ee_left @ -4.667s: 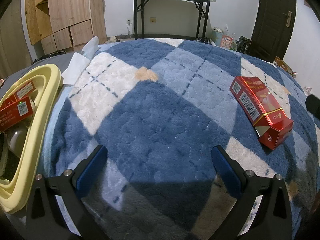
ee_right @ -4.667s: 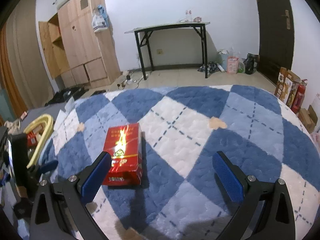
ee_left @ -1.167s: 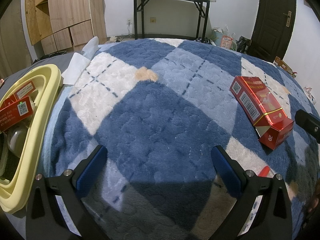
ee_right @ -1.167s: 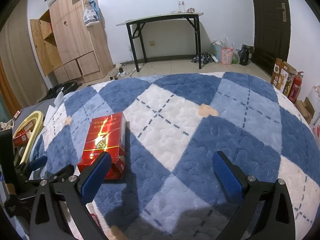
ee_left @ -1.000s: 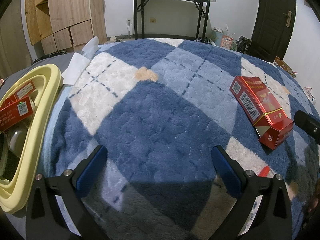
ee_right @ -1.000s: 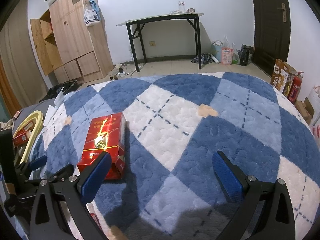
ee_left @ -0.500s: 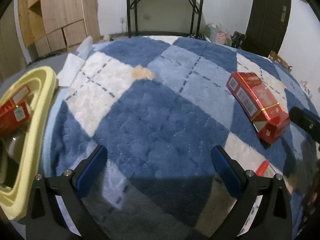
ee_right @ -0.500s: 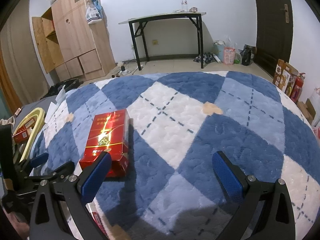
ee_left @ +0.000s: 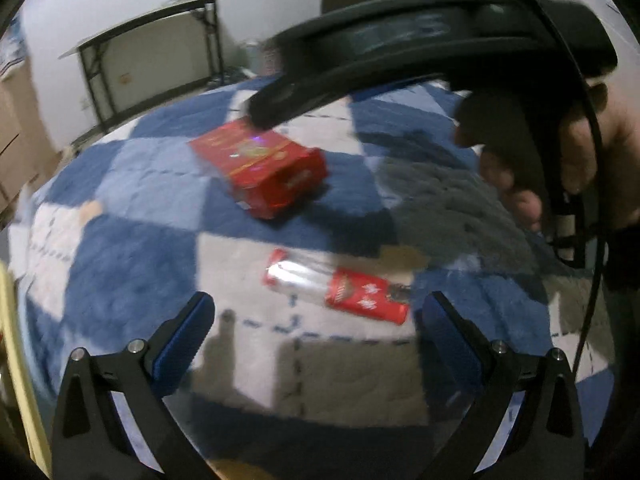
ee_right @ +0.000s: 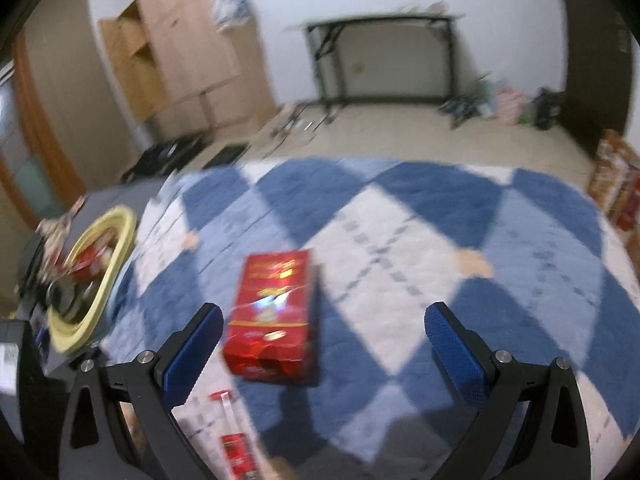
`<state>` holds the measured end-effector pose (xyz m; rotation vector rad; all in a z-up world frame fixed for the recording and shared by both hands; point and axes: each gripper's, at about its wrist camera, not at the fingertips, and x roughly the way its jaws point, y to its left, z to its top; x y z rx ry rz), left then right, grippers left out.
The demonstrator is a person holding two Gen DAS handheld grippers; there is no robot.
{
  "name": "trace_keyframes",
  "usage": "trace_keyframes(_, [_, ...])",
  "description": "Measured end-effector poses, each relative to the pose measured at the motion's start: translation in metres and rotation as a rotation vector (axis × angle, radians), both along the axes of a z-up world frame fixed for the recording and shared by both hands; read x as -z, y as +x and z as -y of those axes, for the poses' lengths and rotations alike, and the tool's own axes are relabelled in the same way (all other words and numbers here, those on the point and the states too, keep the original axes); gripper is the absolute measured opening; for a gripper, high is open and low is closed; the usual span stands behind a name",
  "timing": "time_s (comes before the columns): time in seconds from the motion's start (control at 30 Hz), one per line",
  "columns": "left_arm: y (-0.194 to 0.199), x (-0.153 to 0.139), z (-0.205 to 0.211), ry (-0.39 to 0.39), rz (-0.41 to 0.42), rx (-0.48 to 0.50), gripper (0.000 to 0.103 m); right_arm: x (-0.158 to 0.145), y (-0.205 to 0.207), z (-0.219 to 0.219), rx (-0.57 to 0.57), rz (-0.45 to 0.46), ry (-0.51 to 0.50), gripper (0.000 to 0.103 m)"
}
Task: Organize rigid objects
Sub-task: 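Grasp the red box with the right tool while the left tool grasps the red-capped glass tube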
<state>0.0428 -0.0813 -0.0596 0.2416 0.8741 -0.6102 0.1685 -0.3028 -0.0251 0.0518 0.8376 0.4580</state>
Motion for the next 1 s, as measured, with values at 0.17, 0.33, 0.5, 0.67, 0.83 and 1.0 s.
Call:
trace_keyframes(0.17, [0.017,0.007,0.005,-0.018,-0.011,0.022,0.103,0.012,0.011,-0.034,-0.093,-0.029,-0.11,0.103])
trace_keyframes(0.33, [0.03,0.012,0.023,0.006,-0.005,0.031,0.103,0.028,0.039,-0.056,-0.12,-0.081,-0.14,0.093])
trace_keyframes(0.5, [0.032,0.009,0.03,0.003,0.015,0.024,0.094,0.046,0.053,-0.062,-0.11,-0.093,-0.146,0.072])
trace_keyframes(0.67, [0.032,0.004,0.032,-0.024,0.022,-0.018,0.082,0.046,0.05,-0.054,-0.08,-0.075,-0.101,0.06])
trace_keyframes(0.83, [0.032,-0.006,0.024,-0.016,0.05,-0.067,0.082,0.033,0.041,-0.039,-0.026,-0.041,-0.091,0.059])
trace_keyframes(1.0, [0.028,-0.05,-0.017,-0.028,0.119,-0.202,0.082,0.006,0.033,-0.014,0.056,0.024,-0.074,0.059])
